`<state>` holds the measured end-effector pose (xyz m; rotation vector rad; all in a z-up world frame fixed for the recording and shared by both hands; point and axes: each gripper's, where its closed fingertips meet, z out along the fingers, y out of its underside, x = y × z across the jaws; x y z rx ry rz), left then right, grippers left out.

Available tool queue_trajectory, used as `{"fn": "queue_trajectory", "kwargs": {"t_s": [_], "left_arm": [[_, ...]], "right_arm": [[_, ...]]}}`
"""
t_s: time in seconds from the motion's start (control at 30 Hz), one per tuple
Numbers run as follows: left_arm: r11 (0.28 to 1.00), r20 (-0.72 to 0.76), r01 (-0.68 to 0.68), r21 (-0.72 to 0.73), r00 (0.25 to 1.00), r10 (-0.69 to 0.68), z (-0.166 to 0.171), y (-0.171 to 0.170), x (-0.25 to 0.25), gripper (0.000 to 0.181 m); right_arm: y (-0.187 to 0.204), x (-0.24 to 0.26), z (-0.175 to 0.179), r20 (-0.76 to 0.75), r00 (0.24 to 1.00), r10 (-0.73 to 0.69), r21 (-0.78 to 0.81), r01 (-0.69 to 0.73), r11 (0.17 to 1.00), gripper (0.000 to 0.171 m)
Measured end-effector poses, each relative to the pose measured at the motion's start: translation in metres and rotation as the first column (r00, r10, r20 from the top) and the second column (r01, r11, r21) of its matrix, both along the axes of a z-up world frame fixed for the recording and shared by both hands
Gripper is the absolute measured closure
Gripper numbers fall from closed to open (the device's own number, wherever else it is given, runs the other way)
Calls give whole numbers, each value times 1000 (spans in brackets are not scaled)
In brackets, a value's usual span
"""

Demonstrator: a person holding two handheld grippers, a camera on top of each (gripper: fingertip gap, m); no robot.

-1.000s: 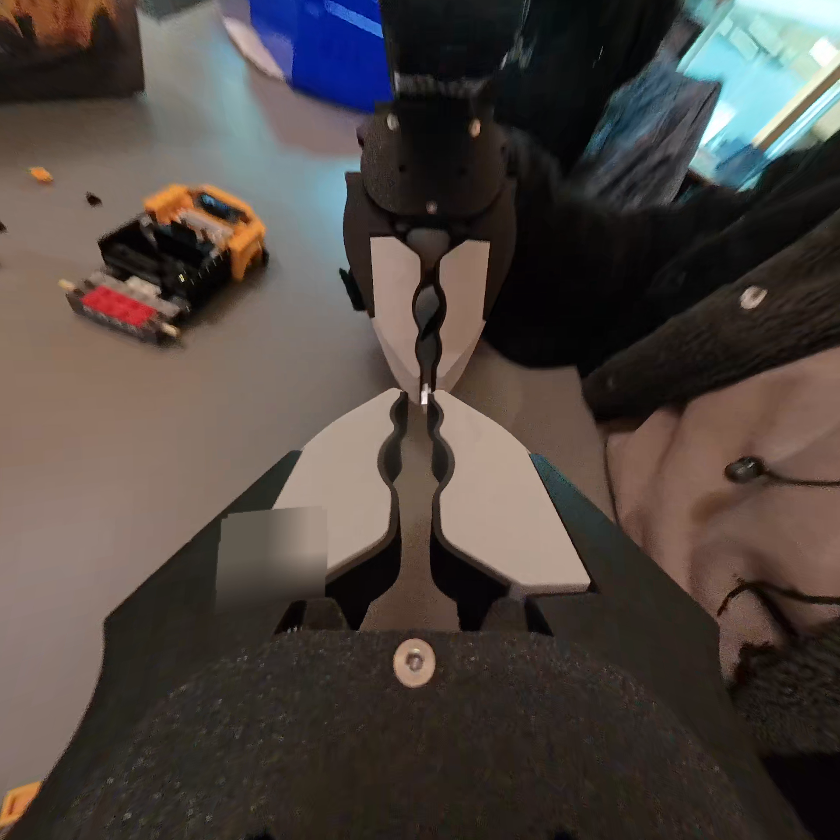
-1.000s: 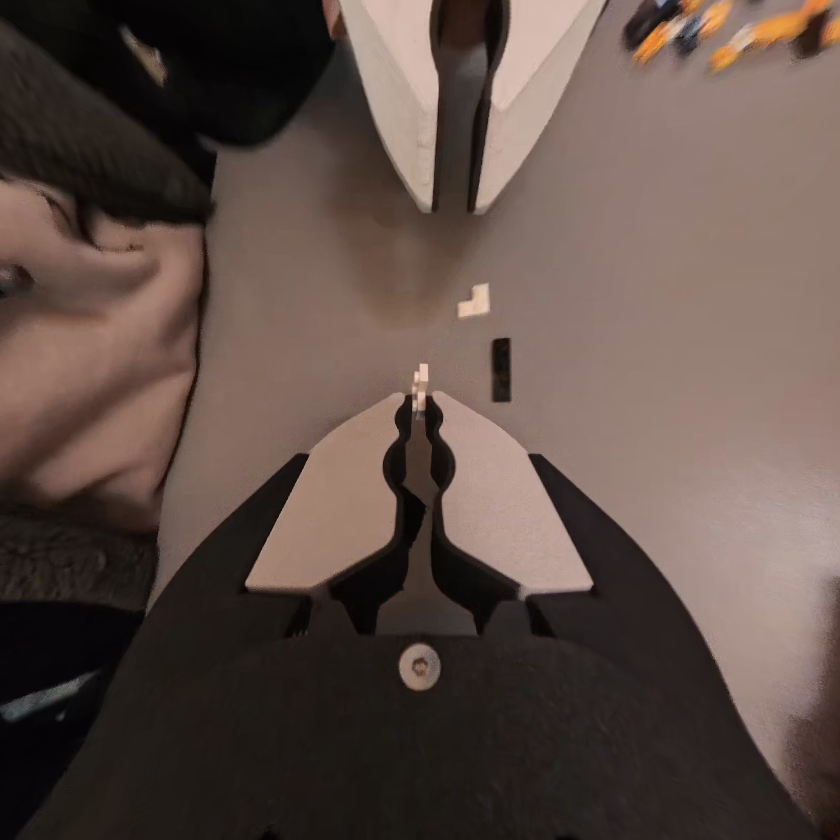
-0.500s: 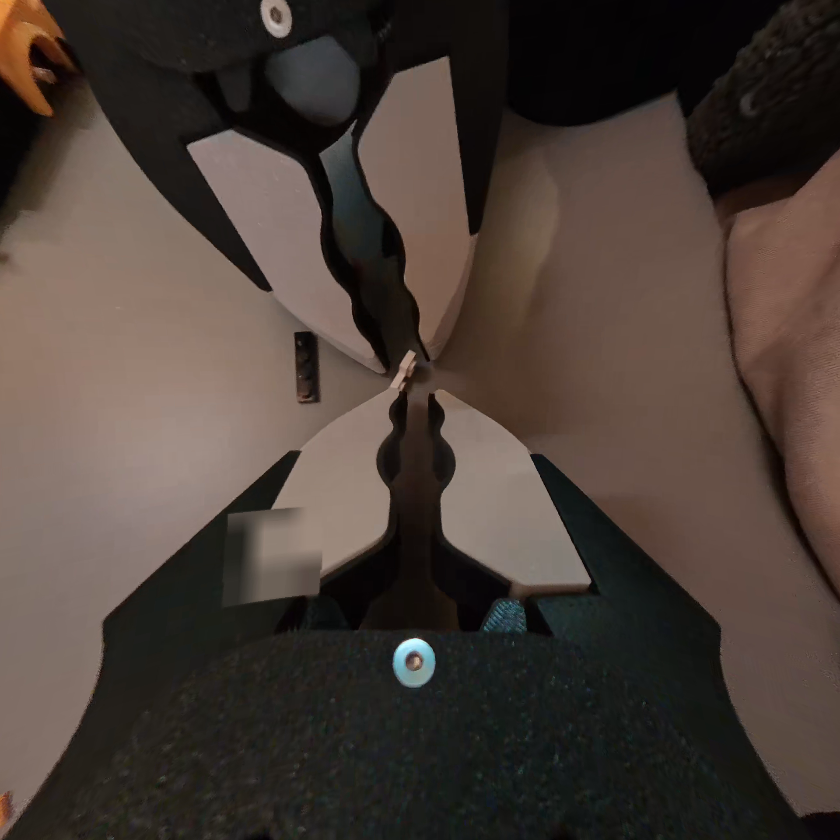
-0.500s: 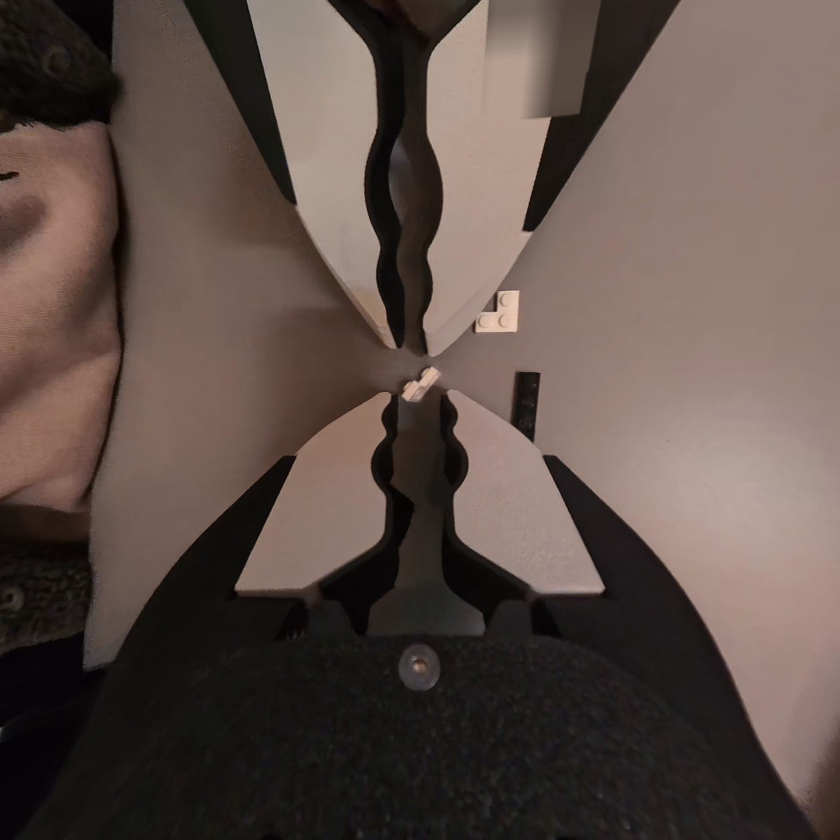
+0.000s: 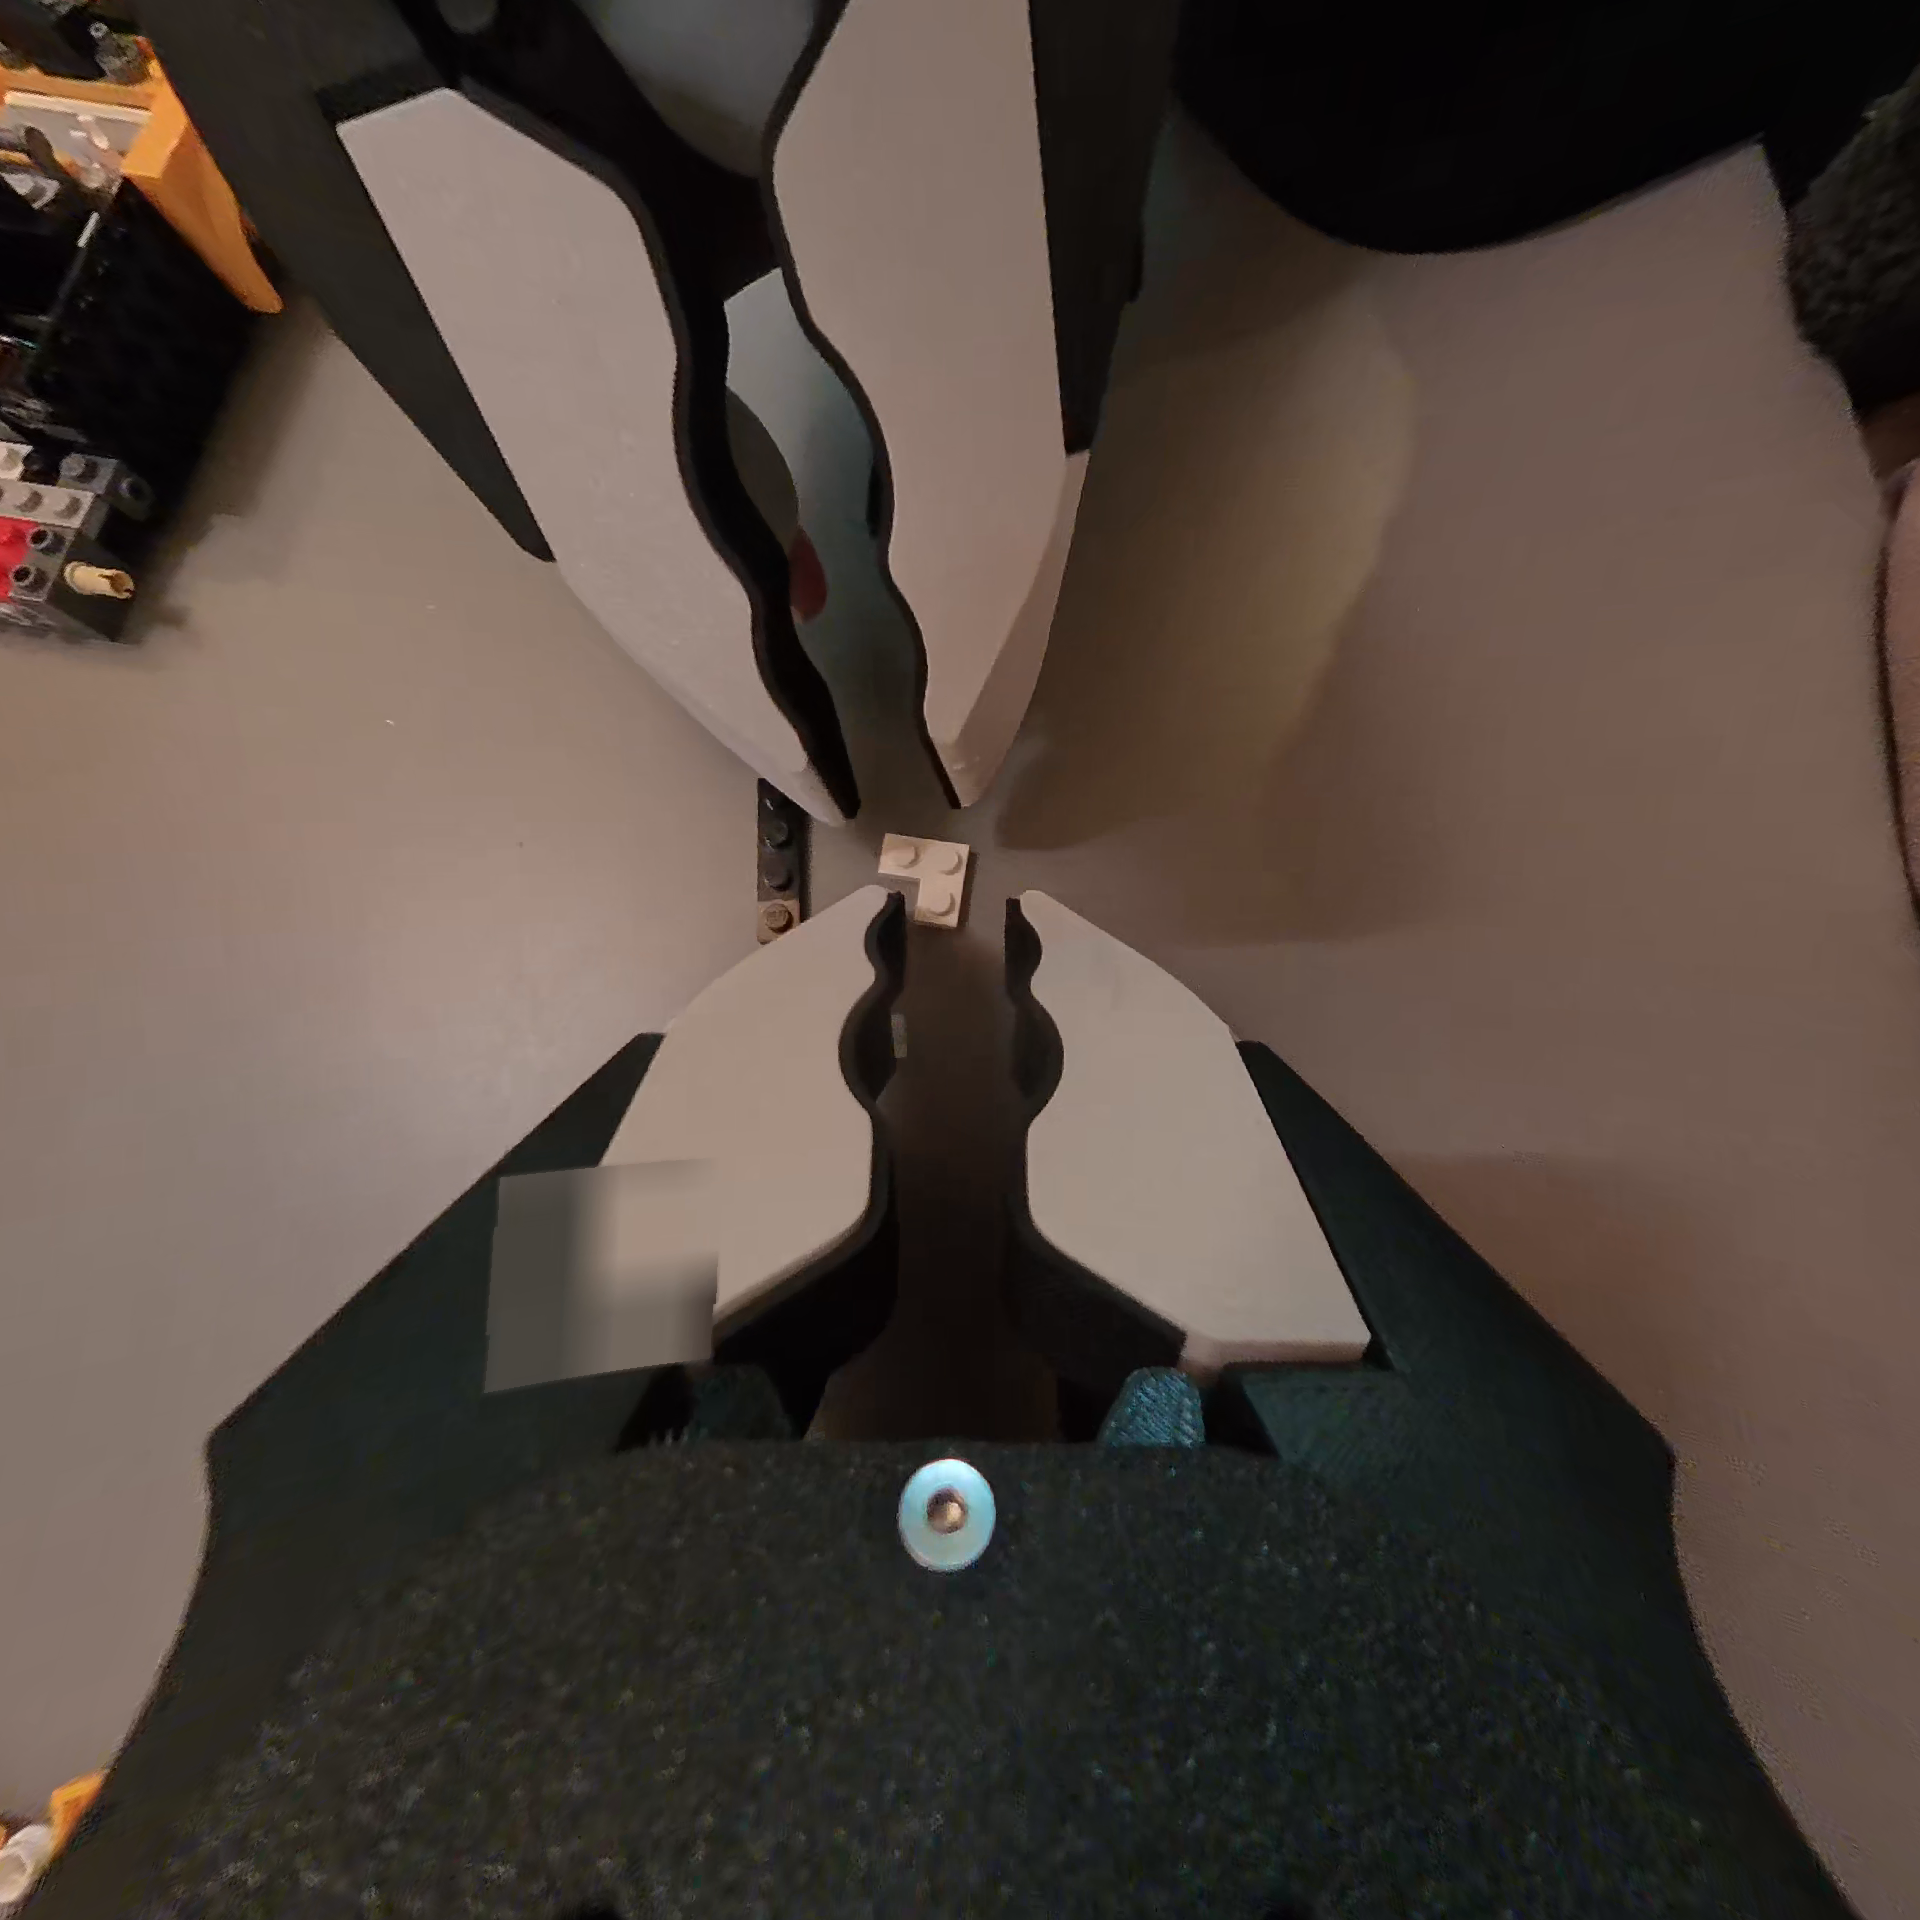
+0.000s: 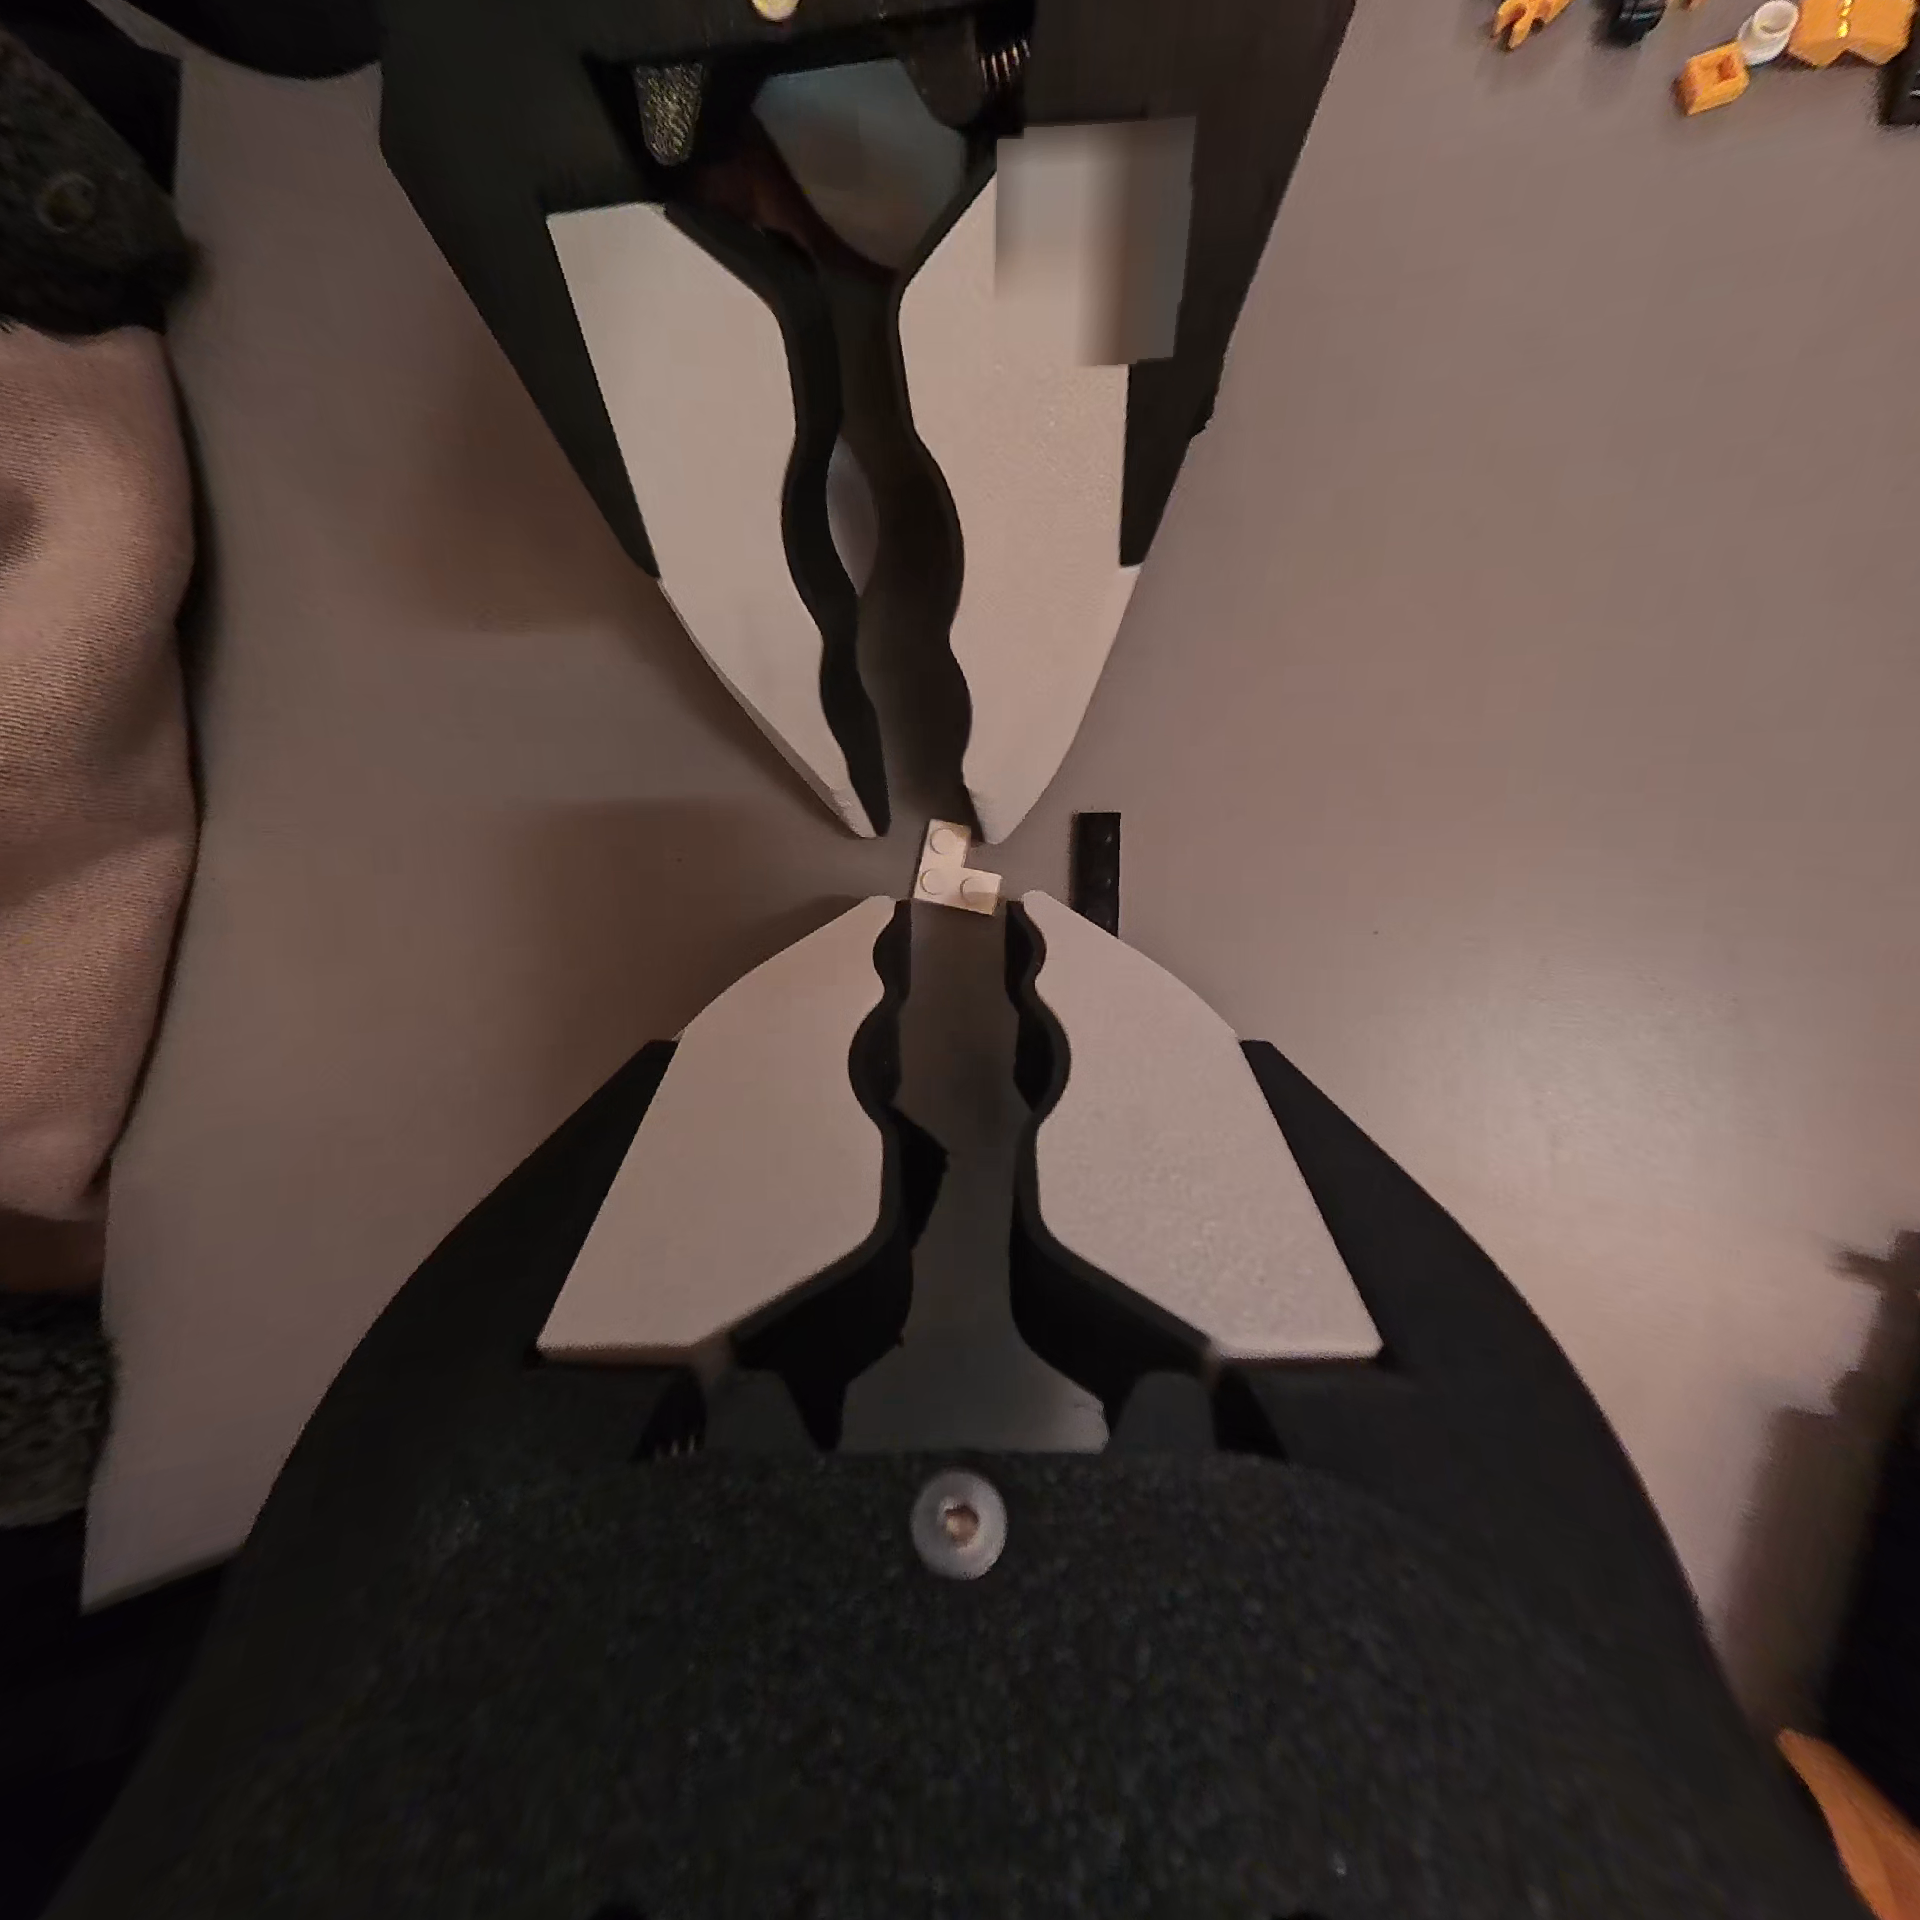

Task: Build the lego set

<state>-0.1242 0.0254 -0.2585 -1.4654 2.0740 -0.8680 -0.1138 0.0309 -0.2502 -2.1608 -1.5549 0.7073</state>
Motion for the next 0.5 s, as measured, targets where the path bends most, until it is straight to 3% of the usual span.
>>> {"fn": "queue_trajectory", "kwargs": {"t_s": [0.23, 0.5], "left_arm": [[999, -36, -18, 33, 999, 19, -4, 0, 3, 171], [999, -81, -25, 41, 996, 28, -4, -2, -4, 172]], "right_arm": [[0, 1, -4, 22, 1000, 6, 6, -6, 1000, 152], [21, 11, 1, 1, 996, -84, 89, 84, 993, 151]]}}
